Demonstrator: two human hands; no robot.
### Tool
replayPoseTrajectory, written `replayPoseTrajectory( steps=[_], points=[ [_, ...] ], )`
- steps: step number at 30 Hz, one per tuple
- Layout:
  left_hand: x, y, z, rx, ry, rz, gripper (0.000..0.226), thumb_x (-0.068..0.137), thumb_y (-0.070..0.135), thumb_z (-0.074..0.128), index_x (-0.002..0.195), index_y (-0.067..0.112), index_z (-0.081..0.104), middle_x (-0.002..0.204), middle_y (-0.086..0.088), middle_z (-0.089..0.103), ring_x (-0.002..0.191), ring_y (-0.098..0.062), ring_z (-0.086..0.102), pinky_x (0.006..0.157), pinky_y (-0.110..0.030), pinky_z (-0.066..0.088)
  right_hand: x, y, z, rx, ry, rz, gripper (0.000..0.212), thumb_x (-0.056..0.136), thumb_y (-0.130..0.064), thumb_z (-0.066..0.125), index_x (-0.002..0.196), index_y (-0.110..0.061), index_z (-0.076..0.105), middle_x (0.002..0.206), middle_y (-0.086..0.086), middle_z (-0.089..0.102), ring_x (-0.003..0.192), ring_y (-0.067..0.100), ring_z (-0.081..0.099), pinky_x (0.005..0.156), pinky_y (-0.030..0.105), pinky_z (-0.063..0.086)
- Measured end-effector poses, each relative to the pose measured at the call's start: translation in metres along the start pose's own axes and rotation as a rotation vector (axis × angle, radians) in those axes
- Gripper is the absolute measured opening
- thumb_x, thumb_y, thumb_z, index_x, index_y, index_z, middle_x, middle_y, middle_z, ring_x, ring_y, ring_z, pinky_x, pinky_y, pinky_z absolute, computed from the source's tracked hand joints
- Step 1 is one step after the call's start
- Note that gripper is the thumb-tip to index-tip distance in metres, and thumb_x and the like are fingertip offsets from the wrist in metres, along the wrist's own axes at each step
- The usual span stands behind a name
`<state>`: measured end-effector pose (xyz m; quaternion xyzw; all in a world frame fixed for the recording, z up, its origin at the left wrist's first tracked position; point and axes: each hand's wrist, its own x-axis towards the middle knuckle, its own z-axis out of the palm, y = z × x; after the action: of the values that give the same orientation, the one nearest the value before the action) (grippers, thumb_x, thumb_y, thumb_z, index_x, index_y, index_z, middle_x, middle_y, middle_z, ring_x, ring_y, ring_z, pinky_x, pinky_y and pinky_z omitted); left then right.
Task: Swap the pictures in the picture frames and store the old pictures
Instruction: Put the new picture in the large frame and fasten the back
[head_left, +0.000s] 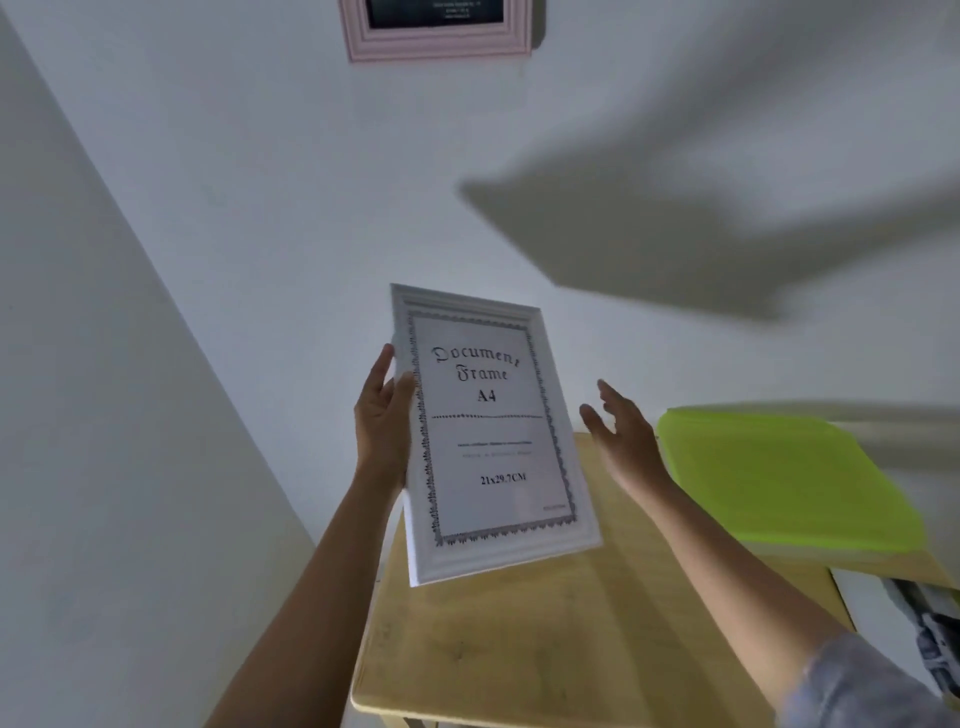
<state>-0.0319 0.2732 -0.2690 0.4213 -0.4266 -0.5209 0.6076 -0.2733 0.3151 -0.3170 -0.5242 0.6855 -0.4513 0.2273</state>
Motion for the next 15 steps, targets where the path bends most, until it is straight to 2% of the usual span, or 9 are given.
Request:
replayPoseTrajectory(
  steps=[3,5,7,9,11,15],
  points=[
    [0.004,0.005,0.026,-0.052,-0.017,0.002,0.044,0.095,0.013,0.050,0.137,0.025,0.043,0.091,0.001,0.072,0.074,-0.018,0.064,0.076,-0.041,0.055,0.019,-0.001,-0.016,0.285,-0.117,0.166,0.045,0.096,-0.031,0.044,0.140,-0.026,0.037,0.112,-0.006,0.055,0.105,0.014,0.050,0.094,0.030,0.038],
    [0.010,0.011,0.047,-0.096,-0.041,0.006,0.042,0.094,0.015,0.051,0.134,0.028,0.046,0.091,0.000,0.072,0.077,-0.021,0.064,0.077,-0.040,0.055,0.026,-0.003,-0.028,0.432,-0.072,0.139,0.036,0.097,-0.021,0.042,0.132,-0.025,0.048,0.106,0.000,0.063,0.096,0.015,0.058,0.088,0.031,0.046],
    [0.019,0.018,0.072,-0.116,-0.086,0.017,0.038,0.095,0.016,0.050,0.130,0.031,0.049,0.091,0.001,0.072,0.077,-0.022,0.064,0.076,-0.041,0.055,0.035,-0.009,-0.047,0.562,0.031,0.113,0.033,0.096,-0.012,0.042,0.124,-0.022,0.055,0.098,0.005,0.068,0.081,0.011,0.065,0.075,0.026,0.052],
    [0.029,0.027,0.095,-0.108,-0.136,0.038,0.035,0.096,0.019,0.049,0.128,0.033,0.050,0.088,0.003,0.072,0.077,-0.022,0.062,0.077,-0.044,0.053,0.048,-0.016,-0.069,0.600,0.137,0.063,0.031,0.095,-0.009,0.045,0.121,-0.021,0.057,0.092,0.002,0.067,0.071,0.004,0.063,0.065,0.015,0.051],
    [0.036,0.038,0.123,-0.096,-0.196,0.083,0.033,0.096,0.023,0.048,0.125,0.037,0.050,0.082,0.006,0.071,0.075,-0.020,0.060,0.077,-0.043,0.052,0.063,-0.024,-0.099,0.585,0.249,-0.035,0.033,0.093,-0.007,0.049,0.123,-0.020,0.056,0.095,-0.001,0.062,0.073,-0.003,0.058,0.066,0.004,0.045],
    [0.046,0.053,0.170,-0.037,-0.264,0.210,0.035,0.097,0.022,0.045,0.128,0.039,0.046,0.077,0.008,0.064,0.073,-0.007,0.059,0.072,-0.031,0.053,0.091,-0.043,-0.155,0.575,0.360,-0.227,0.035,0.093,-0.006,0.050,0.126,-0.019,0.054,0.091,-0.009,0.062,0.073,-0.015,0.056,0.070,0.000,0.040]
  ],
)
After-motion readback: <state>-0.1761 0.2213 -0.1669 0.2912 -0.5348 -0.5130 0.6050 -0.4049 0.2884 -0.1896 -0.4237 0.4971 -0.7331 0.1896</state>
